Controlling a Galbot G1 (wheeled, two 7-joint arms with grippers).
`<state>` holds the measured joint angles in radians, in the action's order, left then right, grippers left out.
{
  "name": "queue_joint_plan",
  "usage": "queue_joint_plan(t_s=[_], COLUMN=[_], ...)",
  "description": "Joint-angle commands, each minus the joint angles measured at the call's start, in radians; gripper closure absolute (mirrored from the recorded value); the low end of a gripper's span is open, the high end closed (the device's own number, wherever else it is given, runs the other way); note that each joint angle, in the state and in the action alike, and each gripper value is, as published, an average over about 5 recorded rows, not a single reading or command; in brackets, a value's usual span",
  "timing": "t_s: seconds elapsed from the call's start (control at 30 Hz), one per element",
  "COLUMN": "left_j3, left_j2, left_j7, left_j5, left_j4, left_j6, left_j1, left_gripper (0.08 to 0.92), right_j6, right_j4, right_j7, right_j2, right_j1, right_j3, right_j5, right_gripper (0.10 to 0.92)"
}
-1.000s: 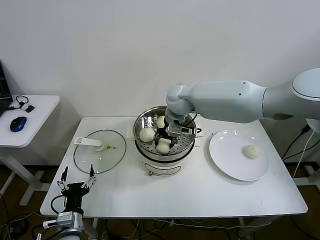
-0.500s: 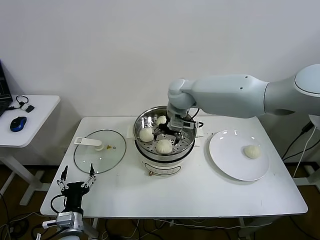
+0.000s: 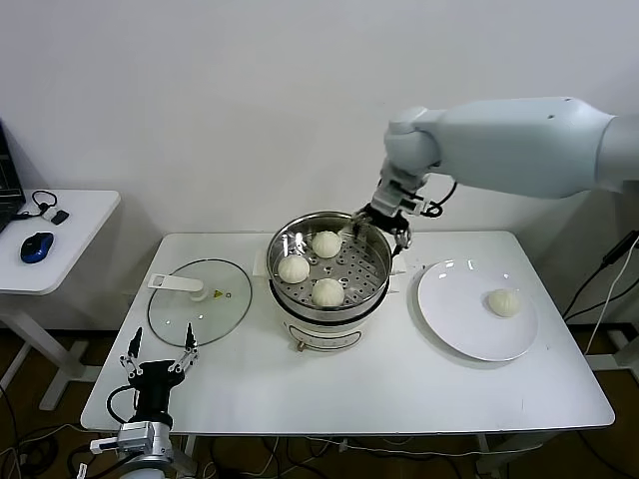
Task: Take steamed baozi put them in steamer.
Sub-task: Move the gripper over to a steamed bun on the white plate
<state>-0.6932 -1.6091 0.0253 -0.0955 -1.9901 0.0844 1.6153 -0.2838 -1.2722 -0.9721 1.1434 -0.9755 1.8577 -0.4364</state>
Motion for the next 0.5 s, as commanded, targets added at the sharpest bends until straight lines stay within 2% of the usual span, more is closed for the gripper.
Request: queue_joint_plan(t_s=[0.03,0.27,0.5], left_j3=[0.002,0.001,-0.003], left_j2=[-0.049,-0.049,-0.049], left_j7=[-0.001,-0.004,-0.003], left_j5=[0.002,0.006,0.002], left_j4=[0.005,0.008,0.011], left_j6=[0.001,0.002,0.007], left_j1=[0.000,0.000,0.004], left_gripper=[0.177,0.177,0.177], right_j6=[0.286,0.288,0.224], right_j4=[0.012,0.059,0.178], right_j7=[-0.059,-0.066,-0.073], right_j2=[-0.170,-0.297,-0.391], right_j1=[-0.089,0.013,0.170], right_j3=[0.169,0.177,0.061], right_j5=[-0.295,-0.181,-0.048], right_gripper=[0.203,0.203,0.203])
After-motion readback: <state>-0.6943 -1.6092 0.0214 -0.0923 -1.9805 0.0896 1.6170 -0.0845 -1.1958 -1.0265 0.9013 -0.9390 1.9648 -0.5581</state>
